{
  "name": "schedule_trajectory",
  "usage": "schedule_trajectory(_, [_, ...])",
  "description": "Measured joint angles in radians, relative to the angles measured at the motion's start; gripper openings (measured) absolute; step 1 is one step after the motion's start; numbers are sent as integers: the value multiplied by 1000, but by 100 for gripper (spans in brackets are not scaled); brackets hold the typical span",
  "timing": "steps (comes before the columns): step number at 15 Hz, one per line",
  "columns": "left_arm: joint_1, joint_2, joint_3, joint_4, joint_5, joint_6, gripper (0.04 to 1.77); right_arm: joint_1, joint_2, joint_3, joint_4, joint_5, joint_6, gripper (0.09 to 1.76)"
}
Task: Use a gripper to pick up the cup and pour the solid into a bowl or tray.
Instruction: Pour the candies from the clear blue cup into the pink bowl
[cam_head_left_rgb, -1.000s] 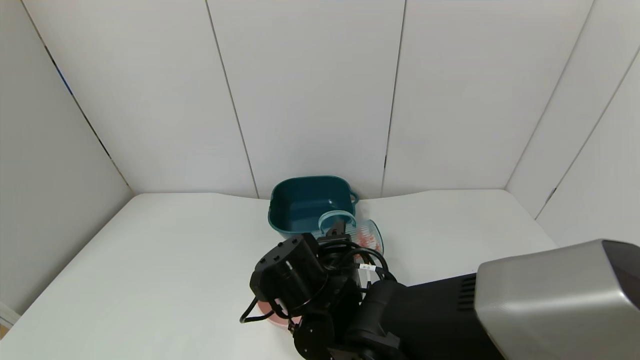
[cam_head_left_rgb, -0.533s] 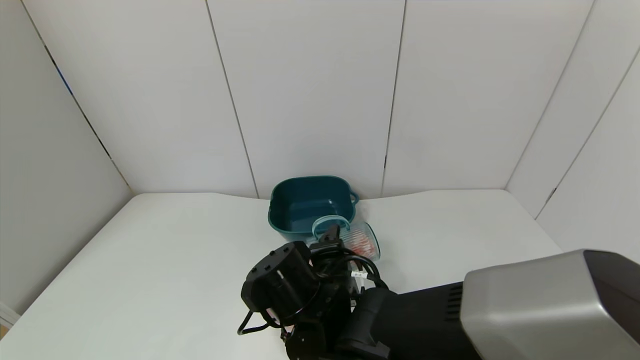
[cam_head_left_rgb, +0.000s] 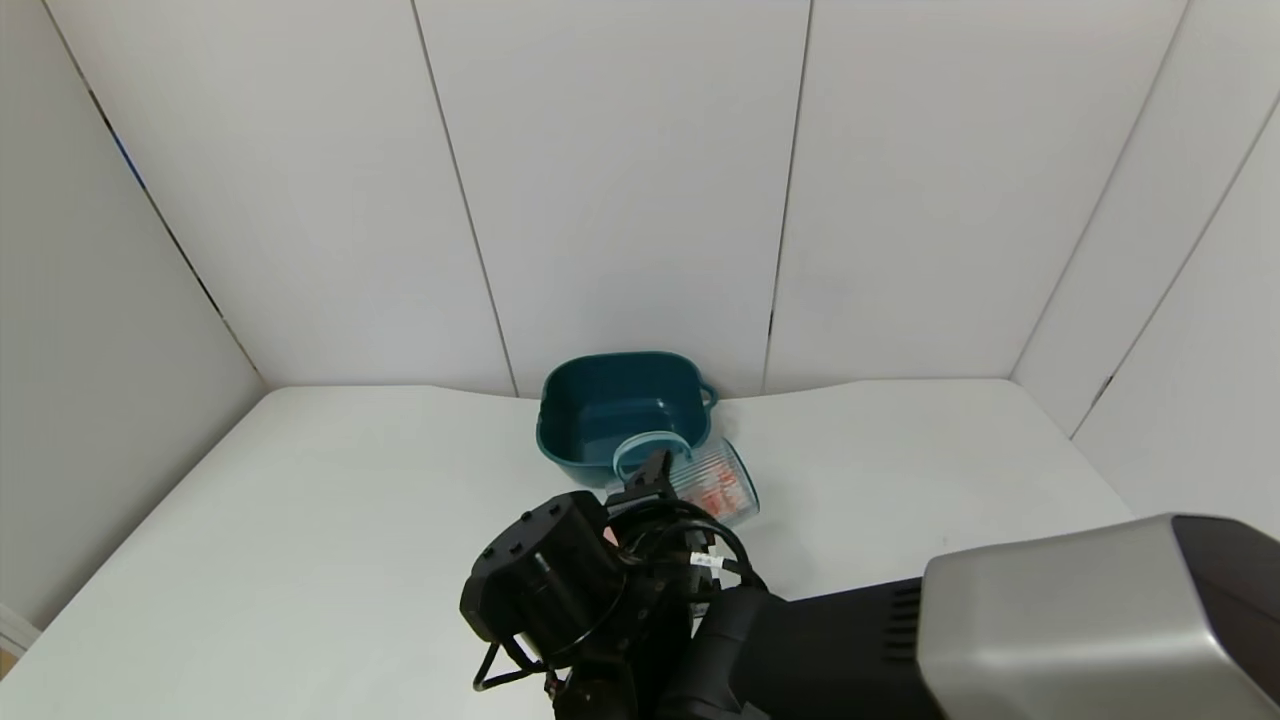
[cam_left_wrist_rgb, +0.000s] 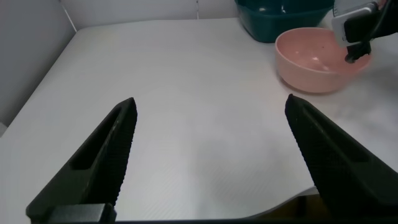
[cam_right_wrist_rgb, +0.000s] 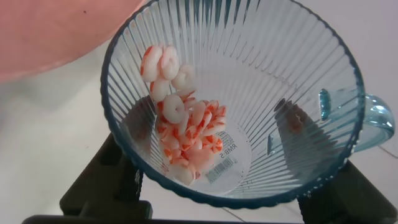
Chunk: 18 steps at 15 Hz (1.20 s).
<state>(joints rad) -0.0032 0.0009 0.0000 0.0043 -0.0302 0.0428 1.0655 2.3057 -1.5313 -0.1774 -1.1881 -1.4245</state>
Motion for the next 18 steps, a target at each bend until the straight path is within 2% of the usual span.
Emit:
schedule_trajectory(3, [0, 0, 0, 0, 0, 0, 172, 9, 3, -7, 0, -41, -41, 135])
schedule_trajectory(18, [0, 0, 0, 0, 0, 0, 172, 22, 39, -48, 0, -45, -167, 135])
